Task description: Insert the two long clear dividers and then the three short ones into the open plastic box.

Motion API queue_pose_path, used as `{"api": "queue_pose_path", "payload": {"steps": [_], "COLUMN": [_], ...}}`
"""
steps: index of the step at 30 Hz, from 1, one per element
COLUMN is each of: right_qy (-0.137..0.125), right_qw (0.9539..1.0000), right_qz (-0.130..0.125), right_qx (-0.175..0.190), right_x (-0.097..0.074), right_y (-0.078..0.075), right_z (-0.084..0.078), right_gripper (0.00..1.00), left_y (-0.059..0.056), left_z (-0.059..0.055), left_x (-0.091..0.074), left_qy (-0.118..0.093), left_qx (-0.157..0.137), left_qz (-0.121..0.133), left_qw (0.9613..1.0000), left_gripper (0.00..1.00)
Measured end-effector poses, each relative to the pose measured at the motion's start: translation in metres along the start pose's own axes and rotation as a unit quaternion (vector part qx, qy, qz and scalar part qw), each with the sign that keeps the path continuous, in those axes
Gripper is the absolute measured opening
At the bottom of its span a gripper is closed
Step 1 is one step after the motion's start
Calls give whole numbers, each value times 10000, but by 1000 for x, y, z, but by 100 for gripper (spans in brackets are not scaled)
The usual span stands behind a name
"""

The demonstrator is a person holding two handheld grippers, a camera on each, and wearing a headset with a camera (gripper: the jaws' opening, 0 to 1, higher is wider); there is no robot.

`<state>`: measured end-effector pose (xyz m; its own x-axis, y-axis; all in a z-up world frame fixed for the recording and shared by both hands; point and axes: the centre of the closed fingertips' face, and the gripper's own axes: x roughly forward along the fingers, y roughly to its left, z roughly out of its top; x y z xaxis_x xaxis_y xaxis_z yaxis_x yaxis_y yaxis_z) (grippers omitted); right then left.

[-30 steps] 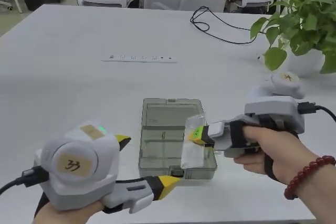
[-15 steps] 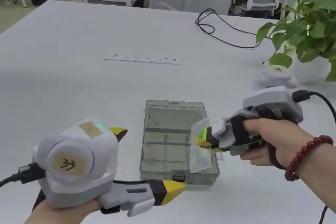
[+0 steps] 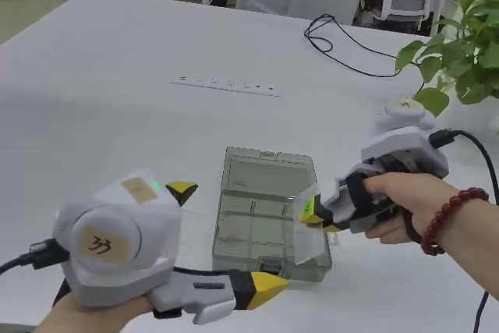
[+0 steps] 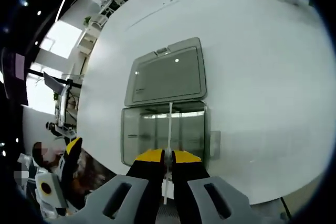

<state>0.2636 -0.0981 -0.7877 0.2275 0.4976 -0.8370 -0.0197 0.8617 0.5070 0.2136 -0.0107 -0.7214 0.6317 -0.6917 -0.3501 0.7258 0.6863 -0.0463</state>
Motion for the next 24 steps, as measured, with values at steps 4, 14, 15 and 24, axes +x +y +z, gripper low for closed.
{"api": "queue_pose_path", "payload": {"steps": [4,14,15,24], "right_qy": [19,207,230,271], "right_qw": [10000,9997,9996,9993], "right_qz": [7,20,20,-33], "right_qx": [37,137,155,254], "right_x": [3,15,17,24], "right_y": [2,-2,-3,-6], "right_z": [1,7,7,9], "right_gripper": [6,6,6,6], "left_y": [3,7,7,7], "left_z": [-5,-10,-10,-12], "left_x": [0,-2,-2,-2], "left_qy": [72,141,143,187], "left_qx": [-41,-90,-89,-95], "left_qz": [33,99,96,96], "left_qw": [10000,9998,9998,9997], "left_gripper": [100,100,100,99]}}
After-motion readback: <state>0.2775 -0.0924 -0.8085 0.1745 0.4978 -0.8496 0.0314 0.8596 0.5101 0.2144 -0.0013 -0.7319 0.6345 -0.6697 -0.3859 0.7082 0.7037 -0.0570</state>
